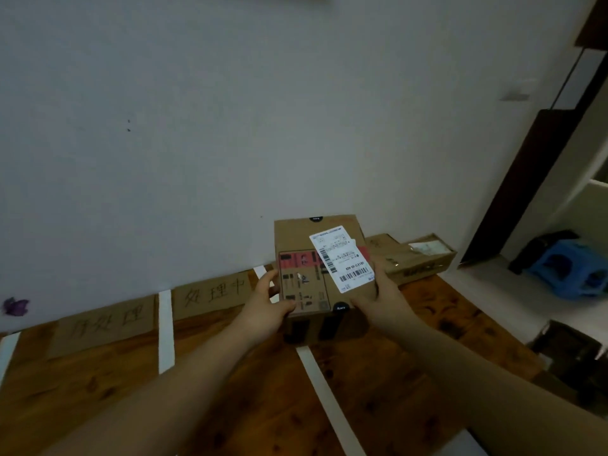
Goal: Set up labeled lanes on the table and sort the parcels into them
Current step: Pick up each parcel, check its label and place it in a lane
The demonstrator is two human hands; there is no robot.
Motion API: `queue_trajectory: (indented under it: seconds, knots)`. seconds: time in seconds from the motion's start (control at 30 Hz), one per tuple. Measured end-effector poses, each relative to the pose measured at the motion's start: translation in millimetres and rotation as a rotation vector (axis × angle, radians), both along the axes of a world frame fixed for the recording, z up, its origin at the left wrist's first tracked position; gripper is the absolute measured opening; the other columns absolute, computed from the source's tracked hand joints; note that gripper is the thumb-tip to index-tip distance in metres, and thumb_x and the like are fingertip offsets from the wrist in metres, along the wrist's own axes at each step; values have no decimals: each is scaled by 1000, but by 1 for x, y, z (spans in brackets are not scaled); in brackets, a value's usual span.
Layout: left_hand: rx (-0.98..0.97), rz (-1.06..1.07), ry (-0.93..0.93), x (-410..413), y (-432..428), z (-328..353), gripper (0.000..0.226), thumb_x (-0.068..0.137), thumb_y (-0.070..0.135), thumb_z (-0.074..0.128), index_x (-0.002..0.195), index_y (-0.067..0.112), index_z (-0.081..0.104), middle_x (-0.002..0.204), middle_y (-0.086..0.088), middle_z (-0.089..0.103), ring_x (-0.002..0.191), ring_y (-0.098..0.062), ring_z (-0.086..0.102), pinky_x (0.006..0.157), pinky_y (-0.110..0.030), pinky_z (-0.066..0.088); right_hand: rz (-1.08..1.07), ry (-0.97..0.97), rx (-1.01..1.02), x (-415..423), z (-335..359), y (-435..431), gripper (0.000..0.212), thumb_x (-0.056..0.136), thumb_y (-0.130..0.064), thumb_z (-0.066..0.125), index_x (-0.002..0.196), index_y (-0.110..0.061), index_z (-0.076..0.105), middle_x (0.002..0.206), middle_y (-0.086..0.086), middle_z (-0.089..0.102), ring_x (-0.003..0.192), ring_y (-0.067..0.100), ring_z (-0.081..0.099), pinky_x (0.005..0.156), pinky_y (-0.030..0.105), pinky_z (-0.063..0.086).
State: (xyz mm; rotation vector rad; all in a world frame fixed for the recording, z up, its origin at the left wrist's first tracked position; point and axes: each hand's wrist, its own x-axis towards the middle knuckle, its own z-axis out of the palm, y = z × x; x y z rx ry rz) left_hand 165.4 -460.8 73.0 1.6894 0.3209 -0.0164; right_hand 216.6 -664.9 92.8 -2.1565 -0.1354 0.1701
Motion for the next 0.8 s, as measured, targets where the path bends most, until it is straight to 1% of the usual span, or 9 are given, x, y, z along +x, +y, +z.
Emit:
queue_trajectory:
  seconds: [0.13, 0.23, 0.33, 0.43, 0.47, 0.57, 0.6, 0.7, 0.8]
  knots:
    - [-52, 33, 71, 21, -31, -21, 67, 91, 4, 54, 144, 32, 24, 140, -3, 46, 123, -24, 50, 88, -35, 52, 108, -2, -74, 44, -30, -23, 72, 78, -31, 71, 141, -32, 35, 131, -8, 53, 118, 15, 55, 98, 36, 48]
    - [-102, 90, 134, 35, -61, -38, 66, 92, 5, 52, 144, 33, 24, 138, -2, 48, 121, -25, 51, 93, -45, 50, 205, 41, -127, 80, -54, -44, 79, 72, -42, 69, 142, -36, 32, 137, -5, 48, 123, 18, 51, 99, 42, 48]
    - [-138, 162, 187, 47, -92, -48, 62, 93, 4, 50, 142, 34, 27, 133, 0, 50, 112, -21, 54, 84, -40, 53, 273, 144, -151, 107, -73, -63, 79, 82, -34, 68, 147, -30, 24, 142, 3, 39, 123, 22, 46, 96, 43, 50]
    - [-89, 215, 228, 54, -117, -54, 63, 94, 2, 47, 144, 32, 24, 139, -3, 47, 120, -23, 50, 92, -40, 49, 339, 183, -200, 121, -88, -81, 89, 80, -51, 66, 150, -34, 14, 147, 3, 29, 129, 28, 42, 101, 41, 44]
    - [-66, 236, 235, 56, -123, -54, 63, 95, 3, 47, 145, 32, 22, 141, -4, 45, 121, -23, 50, 91, -39, 49, 362, 166, -210, 121, -88, -84, 89, 80, -56, 65, 150, -36, 14, 147, 3, 28, 131, 28, 40, 101, 41, 43]
    - [-16, 297, 252, 56, -131, -55, 64, 96, 6, 47, 146, 35, 20, 142, -5, 44, 101, -14, 55, 70, -30, 52, 403, 136, -257, 121, -88, -92, 76, 92, -46, 55, 152, -33, 10, 145, 5, 26, 127, 24, 40, 92, 30, 41]
    - [4, 314, 261, 54, -131, -55, 64, 96, 8, 47, 146, 36, 19, 141, -4, 45, 97, -12, 56, 69, -30, 52, 428, 128, -262, 121, -90, -93, 75, 93, -45, 53, 152, -33, 8, 146, 5, 24, 127, 23, 39, 89, 28, 40]
    - [81, 335, 295, 43, -131, -58, 65, 94, 16, 52, 146, 35, 17, 136, -2, 48, 94, -13, 59, 74, -35, 54, 528, 104, -302, 120, -91, -96, 77, 92, -51, 49, 152, -33, 5, 148, 4, 21, 129, 24, 37, 96, 31, 44]
    - [116, 323, 319, 34, -132, -58, 68, 92, 19, 58, 144, 34, 16, 135, -3, 49, 104, -18, 60, 79, -33, 56, 583, 85, -347, 114, -88, -101, 76, 91, -56, 47, 151, -34, 5, 142, 3, 24, 126, 23, 38, 94, 30, 44]
